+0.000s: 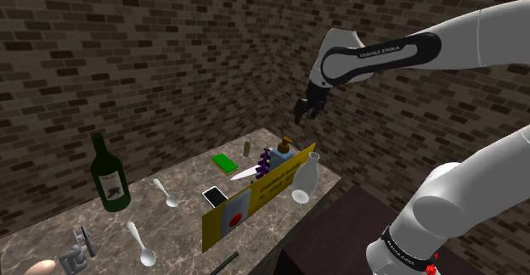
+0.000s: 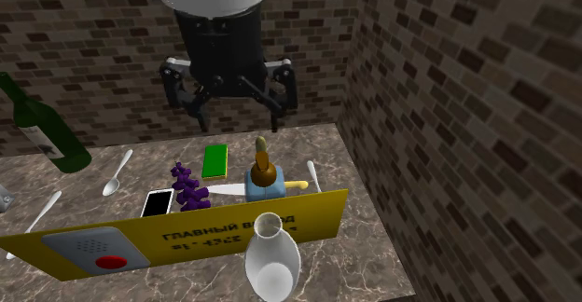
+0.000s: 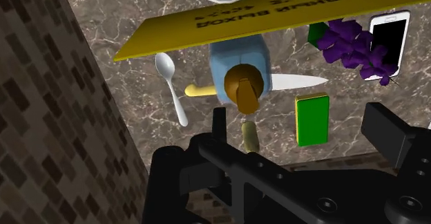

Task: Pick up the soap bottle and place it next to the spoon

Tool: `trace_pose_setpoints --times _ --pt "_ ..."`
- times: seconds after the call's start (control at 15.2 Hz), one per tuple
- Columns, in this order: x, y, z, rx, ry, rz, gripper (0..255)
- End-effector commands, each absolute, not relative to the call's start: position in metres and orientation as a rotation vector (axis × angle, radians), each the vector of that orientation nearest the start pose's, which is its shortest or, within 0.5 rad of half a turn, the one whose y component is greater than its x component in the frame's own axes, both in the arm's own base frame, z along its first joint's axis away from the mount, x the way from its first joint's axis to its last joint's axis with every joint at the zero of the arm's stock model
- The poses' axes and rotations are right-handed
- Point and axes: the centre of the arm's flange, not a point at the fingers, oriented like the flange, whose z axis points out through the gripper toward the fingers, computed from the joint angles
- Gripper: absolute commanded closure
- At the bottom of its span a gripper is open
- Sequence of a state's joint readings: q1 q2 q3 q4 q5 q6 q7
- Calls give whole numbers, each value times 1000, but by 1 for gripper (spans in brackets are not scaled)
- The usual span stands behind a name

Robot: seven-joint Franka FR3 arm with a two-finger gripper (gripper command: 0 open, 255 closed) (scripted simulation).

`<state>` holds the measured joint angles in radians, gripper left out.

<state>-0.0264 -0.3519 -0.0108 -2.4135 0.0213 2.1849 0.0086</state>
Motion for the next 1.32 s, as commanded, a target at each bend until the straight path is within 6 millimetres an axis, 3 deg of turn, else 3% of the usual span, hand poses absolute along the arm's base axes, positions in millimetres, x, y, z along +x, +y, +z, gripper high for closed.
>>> trace_pose_setpoints --times 0.0,0.53,0.99,1.25 --pt "464 -21 431 -3117 93 -187 0" --pt "523 -30 345 -3129 111 -153 0" --pt "526 -30 308 -3129 111 -153 0" --pt "527 -30 305 -3129 111 -153 0"
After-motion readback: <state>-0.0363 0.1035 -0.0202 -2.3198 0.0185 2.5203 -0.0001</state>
